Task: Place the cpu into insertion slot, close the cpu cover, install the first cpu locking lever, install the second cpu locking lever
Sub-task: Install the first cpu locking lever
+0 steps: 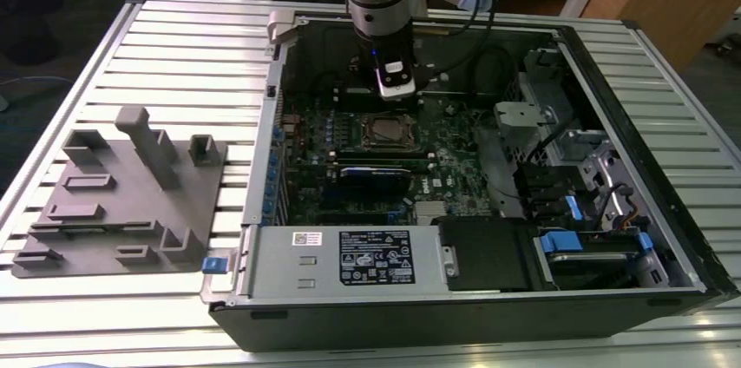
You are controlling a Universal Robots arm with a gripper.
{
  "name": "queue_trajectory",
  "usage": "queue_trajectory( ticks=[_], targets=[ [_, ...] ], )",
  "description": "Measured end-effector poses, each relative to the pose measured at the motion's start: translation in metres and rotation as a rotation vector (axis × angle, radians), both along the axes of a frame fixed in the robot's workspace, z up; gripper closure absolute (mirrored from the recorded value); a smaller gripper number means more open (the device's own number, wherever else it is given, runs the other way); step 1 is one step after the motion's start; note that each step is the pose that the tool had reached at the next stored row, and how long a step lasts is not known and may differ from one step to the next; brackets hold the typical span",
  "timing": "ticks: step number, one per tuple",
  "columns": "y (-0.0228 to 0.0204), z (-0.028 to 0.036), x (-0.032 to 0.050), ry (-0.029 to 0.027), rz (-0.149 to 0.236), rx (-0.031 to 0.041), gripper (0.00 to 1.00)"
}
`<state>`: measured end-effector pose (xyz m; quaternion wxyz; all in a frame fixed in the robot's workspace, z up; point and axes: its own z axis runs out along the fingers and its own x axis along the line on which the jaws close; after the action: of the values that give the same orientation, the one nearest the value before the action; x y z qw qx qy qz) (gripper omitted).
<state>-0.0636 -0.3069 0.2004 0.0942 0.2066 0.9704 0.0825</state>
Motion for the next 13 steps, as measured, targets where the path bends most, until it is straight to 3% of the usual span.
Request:
queue_trajectory(
  ticks=[9,13],
  targets=[
    [0.0,-0.0002,0.0,0.0,0.0,0.0,0.89],
    [0.0,-0.0032,0.0,0.0,0.0,0.0,0.89]
  ],
)
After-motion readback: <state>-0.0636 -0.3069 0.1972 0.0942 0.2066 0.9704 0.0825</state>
